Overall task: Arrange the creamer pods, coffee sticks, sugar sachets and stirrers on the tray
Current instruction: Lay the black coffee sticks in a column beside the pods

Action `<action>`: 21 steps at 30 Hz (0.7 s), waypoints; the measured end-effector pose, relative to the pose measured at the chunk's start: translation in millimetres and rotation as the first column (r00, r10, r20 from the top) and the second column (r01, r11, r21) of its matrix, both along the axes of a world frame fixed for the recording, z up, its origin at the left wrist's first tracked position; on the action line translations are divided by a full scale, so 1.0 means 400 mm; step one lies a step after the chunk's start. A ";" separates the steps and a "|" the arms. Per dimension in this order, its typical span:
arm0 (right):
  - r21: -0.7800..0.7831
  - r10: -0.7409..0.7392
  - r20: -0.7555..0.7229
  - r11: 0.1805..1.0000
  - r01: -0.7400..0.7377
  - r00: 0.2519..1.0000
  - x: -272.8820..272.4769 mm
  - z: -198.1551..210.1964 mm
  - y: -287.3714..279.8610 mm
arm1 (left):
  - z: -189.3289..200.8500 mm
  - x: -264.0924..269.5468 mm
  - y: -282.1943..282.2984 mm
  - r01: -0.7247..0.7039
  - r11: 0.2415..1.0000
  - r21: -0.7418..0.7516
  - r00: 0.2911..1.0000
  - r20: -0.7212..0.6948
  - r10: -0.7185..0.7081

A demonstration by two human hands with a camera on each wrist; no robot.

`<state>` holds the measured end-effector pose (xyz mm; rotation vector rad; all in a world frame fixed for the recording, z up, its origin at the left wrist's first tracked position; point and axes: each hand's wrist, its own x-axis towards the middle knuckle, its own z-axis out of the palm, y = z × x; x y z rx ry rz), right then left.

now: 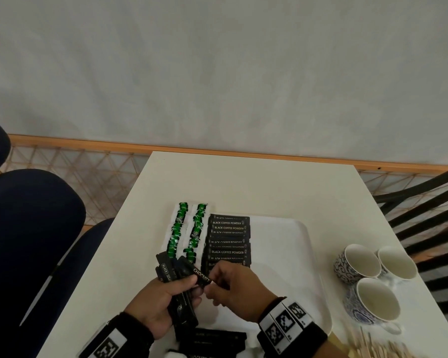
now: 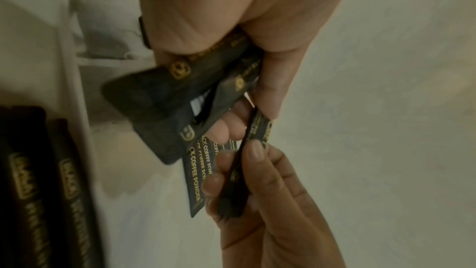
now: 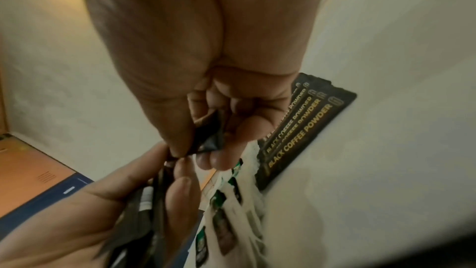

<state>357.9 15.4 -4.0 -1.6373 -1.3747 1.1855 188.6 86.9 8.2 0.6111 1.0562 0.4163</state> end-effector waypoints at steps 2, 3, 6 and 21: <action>-0.026 -0.032 0.023 0.999 0.033 0.999 0.010 -0.009 -0.004 | 0.003 0.000 -0.001 -0.022 1.000 -0.001 1.000 0.019 0.022; -0.034 -0.043 0.051 0.998 0.045 0.998 0.017 -0.013 -0.006 | 0.004 -0.002 -0.001 -0.042 0.999 0.002 0.999 0.026 0.042; -0.020 -0.079 0.183 0.996 0.084 0.980 0.047 -0.038 -0.014 | -0.002 -0.013 0.004 -0.095 0.995 -0.009 0.995 0.003 0.095; 0.014 -0.050 0.631 0.999 0.053 0.774 0.051 -0.107 -0.014 | -0.005 -0.019 0.008 -0.196 0.978 -0.076 0.977 0.066 0.201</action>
